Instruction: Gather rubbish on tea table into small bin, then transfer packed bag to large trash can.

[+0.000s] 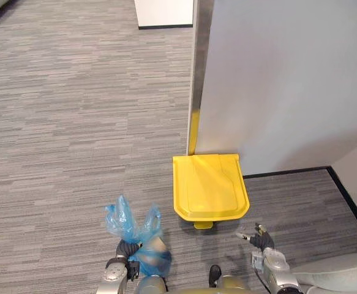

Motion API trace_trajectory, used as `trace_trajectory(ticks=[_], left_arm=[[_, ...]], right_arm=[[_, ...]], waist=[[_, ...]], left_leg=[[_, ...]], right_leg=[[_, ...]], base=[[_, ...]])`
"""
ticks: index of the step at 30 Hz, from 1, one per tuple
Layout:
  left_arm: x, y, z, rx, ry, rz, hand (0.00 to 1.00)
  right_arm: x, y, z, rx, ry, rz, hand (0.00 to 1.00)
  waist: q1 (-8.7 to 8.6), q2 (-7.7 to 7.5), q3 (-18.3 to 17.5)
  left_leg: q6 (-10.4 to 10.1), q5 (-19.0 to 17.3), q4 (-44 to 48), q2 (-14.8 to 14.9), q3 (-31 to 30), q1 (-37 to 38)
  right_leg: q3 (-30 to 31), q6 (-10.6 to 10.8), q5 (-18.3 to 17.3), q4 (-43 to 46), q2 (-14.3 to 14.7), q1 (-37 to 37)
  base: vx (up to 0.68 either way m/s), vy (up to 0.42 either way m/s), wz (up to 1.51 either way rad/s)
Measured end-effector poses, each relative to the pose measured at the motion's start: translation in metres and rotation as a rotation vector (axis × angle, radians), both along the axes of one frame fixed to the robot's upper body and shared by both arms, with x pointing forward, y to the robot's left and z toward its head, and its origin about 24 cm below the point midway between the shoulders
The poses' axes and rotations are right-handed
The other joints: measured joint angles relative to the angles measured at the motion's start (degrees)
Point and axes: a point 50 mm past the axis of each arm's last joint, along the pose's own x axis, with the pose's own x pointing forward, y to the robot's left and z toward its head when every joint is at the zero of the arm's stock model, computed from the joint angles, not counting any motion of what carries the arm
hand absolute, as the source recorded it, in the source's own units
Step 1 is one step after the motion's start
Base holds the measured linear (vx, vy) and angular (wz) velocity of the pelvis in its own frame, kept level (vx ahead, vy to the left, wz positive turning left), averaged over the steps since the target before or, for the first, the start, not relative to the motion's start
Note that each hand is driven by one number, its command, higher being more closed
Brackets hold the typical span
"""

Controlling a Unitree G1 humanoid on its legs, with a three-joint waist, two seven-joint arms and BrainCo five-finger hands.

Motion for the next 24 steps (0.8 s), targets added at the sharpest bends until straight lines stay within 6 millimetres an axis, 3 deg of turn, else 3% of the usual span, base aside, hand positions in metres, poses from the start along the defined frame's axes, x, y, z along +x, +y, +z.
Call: trace_trajectory(ticks=[1, 2, 4, 5, 6, 7, 10, 12, 15, 21, 24], left_arm=[[0.011, 0.001, 0.005, 0.009, -0.028, 0.008, 1.00], [0.013, 0.004, 0.007, 0.020, -0.035, 0.007, 1.00], [0.025, 0.011, 0.015, 0.045, -0.068, 0.001, 1.00], [0.031, 0.009, 0.018, 0.046, -0.084, -0.006, 1.00], [0.037, 0.005, 0.021, 0.044, -0.102, -0.016, 1.00], [0.042, 0.001, 0.023, 0.044, -0.115, -0.039, 1.00], [0.050, -0.009, 0.029, 0.029, -0.151, -0.065, 1.00], [0.052, -0.013, 0.033, 0.018, -0.171, -0.090, 1.00], [0.049, -0.020, 0.032, -0.001, -0.174, -0.101, 1.00], [0.051, -0.029, 0.035, -0.031, -0.198, -0.102, 1.00], [0.038, -0.027, 0.028, -0.032, -0.161, -0.087, 1.00]], right_arm=[[0.004, -0.001, 0.004, -0.004, -0.021, -0.003, 0.00], [0.004, 0.000, 0.005, -0.004, -0.027, -0.003, 0.00], [0.006, -0.003, 0.009, -0.011, -0.047, -0.017, 0.00], [0.005, -0.012, 0.011, -0.029, -0.055, -0.052, 0.00], [0.007, -0.018, 0.015, -0.032, -0.074, -0.080, 0.00], [0.006, -0.022, 0.017, -0.029, -0.090, -0.106, 0.00], [-0.020, -0.038, 0.012, -0.019, -0.070, -0.207, 0.00], [-0.043, -0.047, 0.006, -0.003, -0.038, -0.297, 0.00], [-0.052, -0.052, 0.004, 0.026, -0.042, -0.375, 0.00], [-0.051, -0.049, 0.005, 0.076, -0.077, -0.460, 0.00], [-0.054, -0.049, 0.004, 0.077, -0.073, -0.474, 0.00]], waist=[[0.35, -0.61, 1.9], [0.37, -0.29, 2.6], [-0.02, -2.50, 3.9], [0.15, -2.56, 3.6], [0.41, -1.40, 4.1], [0.26, -1.36, 4.2], [-0.01, -1.53, 4.2], [-0.08, -1.21, 4.0], [-0.86, -0.51, 3.5], [-1.95, -0.48, 3.3], [-2.87, 0.22, 1.1]], left_leg=[[0.8, -1.9, 2.8, 0.7, -1.1, 0.7], [0.6, -2.5, 3.6, 0.8, -1.4, 0.8], [-0.2, -4.9, 6.3, 0.1, -2.0, 1.6], [-1.5, -6.8, 8.6, 0.8, -3.2, 1.6], [-1.9, -7.0, 9.2, 1.1, -3.7, 1.4], [-2.4, -6.7, 8.8, 0.7, -4.4, 1.5], [-2.3, -6.7, 7.9, -1.1, -6.9, 4.2], [-2.8, -8.0, 7.8, -1.1, -8.8, 5.5], [-4.0, -9.3, 8.8, 0.2, -9.5, 5.5], [-4.0, -9.3, 9.3, 1.1, -10.6, 4.5], [-4.0, -9.3, 8.9, 1.6, -11.6, 3.4]], right_leg=[[0.2, -2.2, -1.7, -1.4, 1.3, -2.9], [0.2, -2.4, -1.1, -4.0, 1.8, -3.9], [-0.8, -3.5, 3.3, -12.4, 1.8, -5.3], [-1.0, -4.5, 5.7, -14.7, 2.5, -2.3], [-1.5, -3.4, 4.5, -13.5, 3.0, -2.5], [-1.2, -3.4, 3.4, -10.9, 2.6, -3.3], [1.9, -5.1, -2.5, -3.2, 2.8, -3.7], [1.6, -6.3, -4.5, -0.2, 2.7, -2.9], [-0.2, -8.0, -4.8, 1.4, 2.8, -2.6], [-1.7, -8.6, -4.1, -1.1, 3.4, -1.5], [-2.5, -8.4, -3.0, -3.2, 3.8, -1.5]], base=[[0.08, 0.012, 0.16], [0.16, -0.049, 0.23], [0.20, -0.120, 0.34], [0.22, -0.121, 0.18], [0.25, -0.099, 0.17], [0.19, -0.067, 0.38], [0.24, -0.128, 0.49], [0.26, -0.135, 0.43], [0.23, -0.066, 0.08], [0.02, -0.006, 0.09], [-0.06, 0.004, 0.14]])
